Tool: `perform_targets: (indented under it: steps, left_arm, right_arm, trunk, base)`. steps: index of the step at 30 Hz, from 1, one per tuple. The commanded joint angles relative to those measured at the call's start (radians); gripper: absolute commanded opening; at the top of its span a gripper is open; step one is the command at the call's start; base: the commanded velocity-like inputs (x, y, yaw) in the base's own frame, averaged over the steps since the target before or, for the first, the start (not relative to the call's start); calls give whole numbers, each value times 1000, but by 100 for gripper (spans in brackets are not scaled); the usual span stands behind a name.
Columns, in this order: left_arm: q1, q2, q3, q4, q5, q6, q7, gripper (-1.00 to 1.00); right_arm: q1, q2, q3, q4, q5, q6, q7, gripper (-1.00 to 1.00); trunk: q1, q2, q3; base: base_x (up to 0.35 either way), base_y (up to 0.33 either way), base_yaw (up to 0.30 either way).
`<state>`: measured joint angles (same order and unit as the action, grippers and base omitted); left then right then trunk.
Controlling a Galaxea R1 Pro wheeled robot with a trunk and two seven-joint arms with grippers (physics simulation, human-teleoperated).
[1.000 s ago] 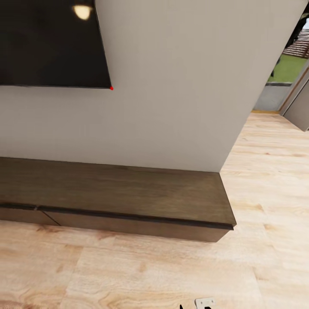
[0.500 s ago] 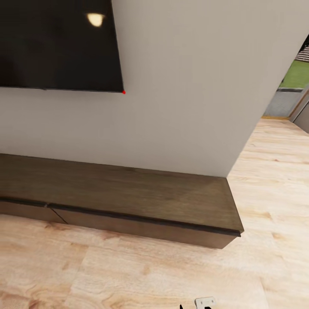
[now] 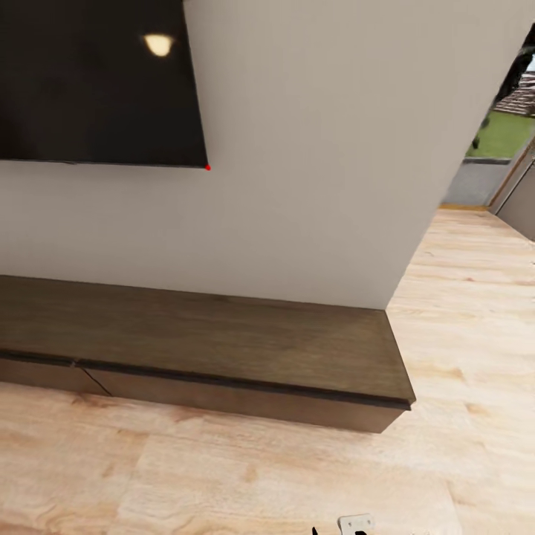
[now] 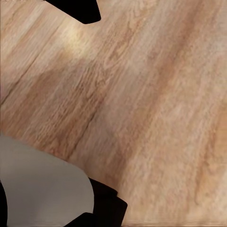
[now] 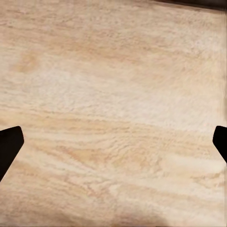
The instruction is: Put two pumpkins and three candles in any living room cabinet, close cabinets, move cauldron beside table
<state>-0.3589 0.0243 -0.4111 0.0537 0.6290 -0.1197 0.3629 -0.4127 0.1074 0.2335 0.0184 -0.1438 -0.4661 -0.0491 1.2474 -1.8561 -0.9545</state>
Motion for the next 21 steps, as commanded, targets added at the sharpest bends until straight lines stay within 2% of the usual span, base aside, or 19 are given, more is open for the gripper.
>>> perform_targets:
  steps: [1, 21]
  left_arm:
    - [0, 0, 0, 0, 0, 0, 0, 100]
    - [0, 0, 0, 0, 0, 0, 0, 100]
  right_arm:
    - [0, 0, 0, 0, 1, 0, 0, 100]
    - [0, 1, 1, 0, 5, 0, 0, 100]
  trunk:
    - [0, 0, 1]
    - [0, 0, 29]
  base:
    - [0, 0, -188]
    - [0, 0, -186]
